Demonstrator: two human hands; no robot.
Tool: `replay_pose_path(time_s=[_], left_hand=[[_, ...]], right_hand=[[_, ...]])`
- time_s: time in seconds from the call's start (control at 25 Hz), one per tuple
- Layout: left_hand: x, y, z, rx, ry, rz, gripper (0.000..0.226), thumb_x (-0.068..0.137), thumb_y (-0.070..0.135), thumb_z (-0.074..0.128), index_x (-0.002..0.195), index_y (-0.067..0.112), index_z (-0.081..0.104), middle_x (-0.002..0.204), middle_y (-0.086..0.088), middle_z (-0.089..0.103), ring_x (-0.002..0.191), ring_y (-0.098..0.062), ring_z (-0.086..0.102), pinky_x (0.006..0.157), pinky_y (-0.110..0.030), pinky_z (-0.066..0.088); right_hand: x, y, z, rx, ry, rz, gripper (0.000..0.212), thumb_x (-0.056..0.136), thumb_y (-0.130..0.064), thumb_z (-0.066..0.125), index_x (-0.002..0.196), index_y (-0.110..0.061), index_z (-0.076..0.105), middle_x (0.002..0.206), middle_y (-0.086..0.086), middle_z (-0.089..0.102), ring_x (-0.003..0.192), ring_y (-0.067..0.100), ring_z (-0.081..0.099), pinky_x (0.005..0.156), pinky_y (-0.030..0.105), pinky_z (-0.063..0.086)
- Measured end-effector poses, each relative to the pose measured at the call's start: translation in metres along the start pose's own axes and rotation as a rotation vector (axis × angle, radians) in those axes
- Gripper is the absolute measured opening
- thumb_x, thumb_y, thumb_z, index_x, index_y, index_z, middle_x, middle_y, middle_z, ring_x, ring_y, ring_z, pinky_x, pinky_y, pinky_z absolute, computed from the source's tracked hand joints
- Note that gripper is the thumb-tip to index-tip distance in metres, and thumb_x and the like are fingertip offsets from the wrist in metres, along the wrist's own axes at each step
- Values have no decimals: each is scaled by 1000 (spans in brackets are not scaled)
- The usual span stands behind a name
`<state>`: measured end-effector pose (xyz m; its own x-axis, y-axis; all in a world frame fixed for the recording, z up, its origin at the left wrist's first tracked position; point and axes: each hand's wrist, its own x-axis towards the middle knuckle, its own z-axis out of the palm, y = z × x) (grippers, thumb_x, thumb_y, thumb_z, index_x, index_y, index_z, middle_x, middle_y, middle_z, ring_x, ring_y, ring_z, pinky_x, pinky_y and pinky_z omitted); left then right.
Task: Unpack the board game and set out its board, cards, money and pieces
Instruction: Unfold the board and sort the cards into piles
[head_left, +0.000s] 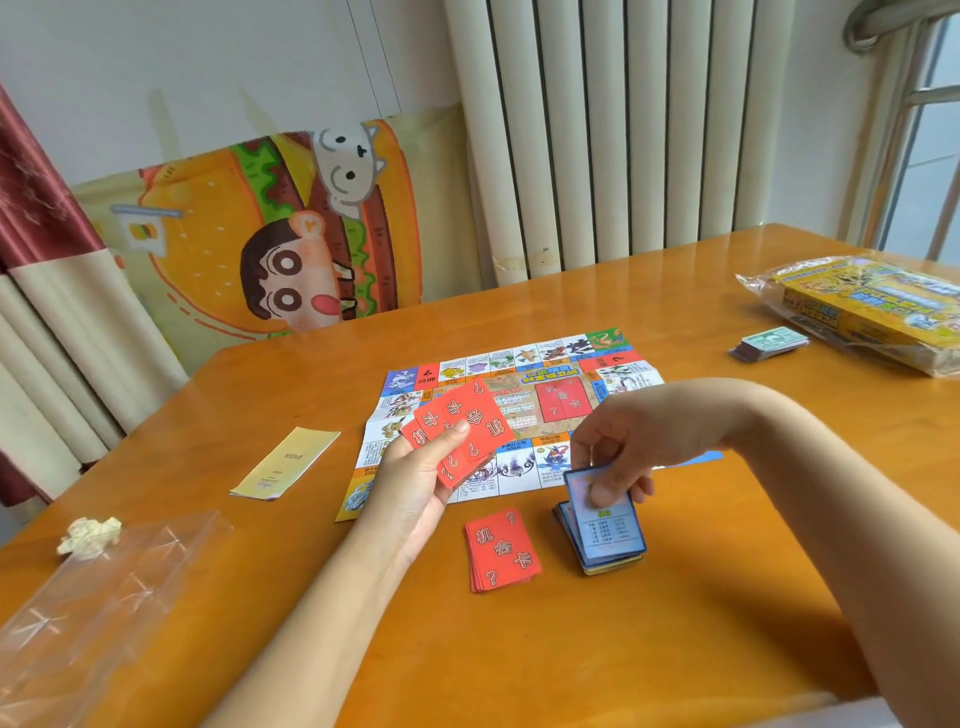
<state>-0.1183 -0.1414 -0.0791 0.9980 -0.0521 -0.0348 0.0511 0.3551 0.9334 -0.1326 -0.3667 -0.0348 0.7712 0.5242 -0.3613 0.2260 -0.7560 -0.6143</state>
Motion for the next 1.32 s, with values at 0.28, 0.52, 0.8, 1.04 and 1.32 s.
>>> replay_pose_path(time_s=[0.28, 0.52, 0.8, 1.04, 1.32], left_hand=[[1, -2, -1, 16, 21, -9, 20, 84, 1, 64, 98, 17, 62, 86, -2, 75, 83, -17, 70, 71, -31, 57], [0, -2, -1, 27, 15, -13, 20, 85, 1, 63, 96, 17, 62, 83, -1, 75, 77, -15, 71, 68, -30, 58], [-1, -3, -1, 30, -20, -70, 21, 83, 0, 64, 102, 8, 60, 86, -7, 75, 77, -22, 72, 57, -33, 60], [-4, -3, -2, 104, -17, -79, 25, 82, 5, 67, 106, 10, 60, 88, -6, 74, 73, -19, 72, 52, -32, 58], [-10, -2, 3, 150, -130, -46, 19, 83, 5, 65, 99, 15, 64, 83, -2, 74, 73, -16, 72, 54, -29, 58]], right_hand=[[11, -8, 16, -279, 62, 212, 26, 76, -40, 77, 86, -27, 57, 82, -6, 68, 63, 4, 61, 56, 21, 37], [-3, -16, 16, -359, 99, 136, 55, 65, -51, 81, 108, -40, 49, 108, -15, 47, 98, 10, 53, 76, 27, 46], [0, -28, 30, -515, -47, 57, 51, 73, -33, 77, 112, -50, 48, 112, -13, 38, 99, 17, 54, 73, 32, 45], [-1, -28, 26, -344, 110, 34, 41, 68, -53, 78, 101, -42, 56, 106, -17, 47, 101, 11, 54, 80, 30, 48], [31, -25, 32, 209, 578, -70, 44, 77, -49, 70, 82, -6, 64, 75, 7, 69, 64, 17, 63, 64, 36, 51]])
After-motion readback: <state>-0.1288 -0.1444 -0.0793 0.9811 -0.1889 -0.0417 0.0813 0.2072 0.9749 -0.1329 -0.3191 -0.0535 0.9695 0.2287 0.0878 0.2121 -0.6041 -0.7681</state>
